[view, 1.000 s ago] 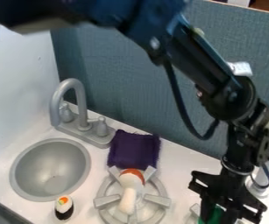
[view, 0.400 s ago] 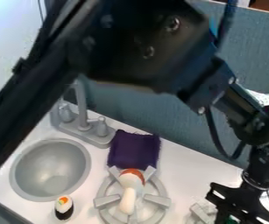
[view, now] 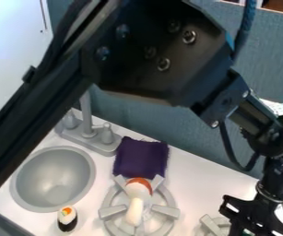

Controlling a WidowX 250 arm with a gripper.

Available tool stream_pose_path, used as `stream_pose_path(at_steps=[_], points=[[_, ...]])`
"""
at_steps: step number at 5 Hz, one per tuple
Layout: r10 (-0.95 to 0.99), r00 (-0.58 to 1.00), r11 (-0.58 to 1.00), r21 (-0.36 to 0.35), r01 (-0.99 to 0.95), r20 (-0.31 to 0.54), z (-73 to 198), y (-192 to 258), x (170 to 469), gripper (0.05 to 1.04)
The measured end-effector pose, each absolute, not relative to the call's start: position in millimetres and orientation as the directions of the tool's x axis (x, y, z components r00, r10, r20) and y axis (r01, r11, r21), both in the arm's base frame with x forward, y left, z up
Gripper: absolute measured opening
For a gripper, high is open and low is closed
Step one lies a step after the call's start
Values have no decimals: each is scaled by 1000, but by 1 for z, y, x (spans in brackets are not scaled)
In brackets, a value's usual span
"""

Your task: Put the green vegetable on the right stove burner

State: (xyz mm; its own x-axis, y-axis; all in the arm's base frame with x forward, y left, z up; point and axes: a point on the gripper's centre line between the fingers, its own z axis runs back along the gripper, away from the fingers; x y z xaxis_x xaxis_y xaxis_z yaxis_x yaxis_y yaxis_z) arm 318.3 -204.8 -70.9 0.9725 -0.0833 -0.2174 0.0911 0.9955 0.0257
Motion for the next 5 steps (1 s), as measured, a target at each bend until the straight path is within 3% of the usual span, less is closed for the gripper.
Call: stream_pose_path(at_steps=[1, 2, 3, 4, 5], points=[[-76, 972, 997, 6, 79, -221, -76, -204, 312, 779], [-39, 982, 994, -104, 20, -184, -50, -190, 307, 1003], [26, 991, 978, -200, -52, -132, -16, -171, 308, 1009], [93, 992, 964, -243, -110, -80, 15, -141, 300, 1005], [226, 971, 965, -117, -235, -84, 24, -94, 310, 1002]])
